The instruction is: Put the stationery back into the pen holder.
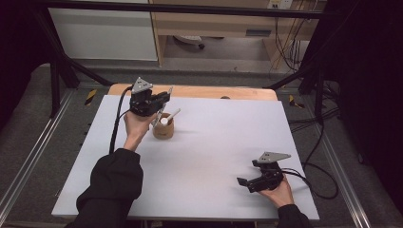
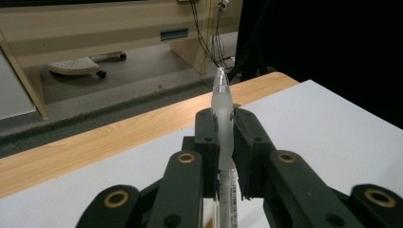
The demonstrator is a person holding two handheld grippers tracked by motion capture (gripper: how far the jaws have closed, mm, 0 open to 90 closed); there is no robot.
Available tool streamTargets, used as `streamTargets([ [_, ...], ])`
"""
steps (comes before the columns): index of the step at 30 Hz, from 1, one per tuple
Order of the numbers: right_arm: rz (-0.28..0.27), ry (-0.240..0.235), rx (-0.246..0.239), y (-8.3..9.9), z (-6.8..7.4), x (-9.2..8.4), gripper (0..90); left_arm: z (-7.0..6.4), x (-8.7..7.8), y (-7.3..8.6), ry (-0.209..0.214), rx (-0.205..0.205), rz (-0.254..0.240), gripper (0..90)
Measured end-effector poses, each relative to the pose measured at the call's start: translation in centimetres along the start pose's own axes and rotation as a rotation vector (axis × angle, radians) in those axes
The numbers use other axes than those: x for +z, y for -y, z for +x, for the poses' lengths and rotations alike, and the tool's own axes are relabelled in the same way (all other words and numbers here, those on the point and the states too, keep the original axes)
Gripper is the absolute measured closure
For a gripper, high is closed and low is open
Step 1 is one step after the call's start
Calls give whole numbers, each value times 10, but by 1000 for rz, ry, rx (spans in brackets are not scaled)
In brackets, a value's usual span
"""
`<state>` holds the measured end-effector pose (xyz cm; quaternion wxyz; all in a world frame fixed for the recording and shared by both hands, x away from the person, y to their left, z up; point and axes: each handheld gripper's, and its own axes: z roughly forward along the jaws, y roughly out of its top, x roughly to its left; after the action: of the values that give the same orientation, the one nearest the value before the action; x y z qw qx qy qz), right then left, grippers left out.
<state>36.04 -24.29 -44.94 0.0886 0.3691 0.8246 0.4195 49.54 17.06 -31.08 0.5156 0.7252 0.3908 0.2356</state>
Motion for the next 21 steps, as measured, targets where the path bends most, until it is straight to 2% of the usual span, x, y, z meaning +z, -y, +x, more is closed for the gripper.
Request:
streamTargets([
  [12,1,1,1,0,0,0,6,7,20,-9,-11,18,-36,801],
  [21,3,-1,0,0,0,-1,6,19,40,-5,-28,11,-34,801],
])
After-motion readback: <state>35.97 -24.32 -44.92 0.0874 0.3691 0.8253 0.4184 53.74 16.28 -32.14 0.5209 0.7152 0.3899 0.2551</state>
